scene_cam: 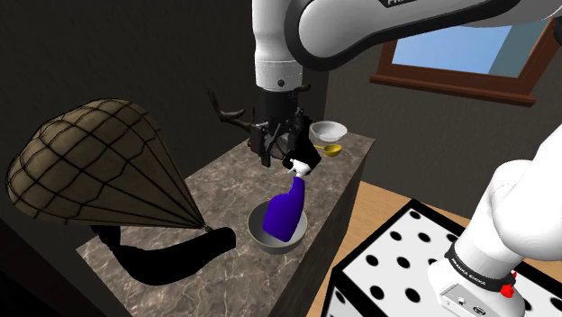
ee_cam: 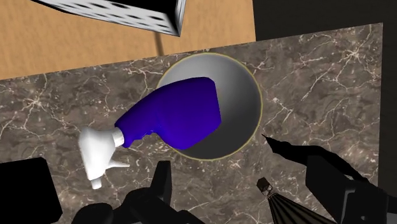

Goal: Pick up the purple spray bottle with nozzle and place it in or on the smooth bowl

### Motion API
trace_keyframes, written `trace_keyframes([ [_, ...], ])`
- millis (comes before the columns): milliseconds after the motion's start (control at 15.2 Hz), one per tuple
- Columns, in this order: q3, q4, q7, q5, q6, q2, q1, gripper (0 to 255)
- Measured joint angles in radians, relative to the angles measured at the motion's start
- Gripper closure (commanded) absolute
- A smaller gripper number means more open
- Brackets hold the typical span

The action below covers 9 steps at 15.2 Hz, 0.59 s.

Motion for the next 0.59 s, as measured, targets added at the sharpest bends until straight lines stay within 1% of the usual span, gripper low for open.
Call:
trace_keyframes([
  [132,-0.004,0.054,-0.004,-0.003,-0.051,0.003,-0.004,0],
  [264,-0.004,0.083,-0.001,-0.003,-0.08,0.002,-0.003,0],
  [594,-0.004,0.089,0.001,-0.002,-0.089,0.001,-0.003,0],
])
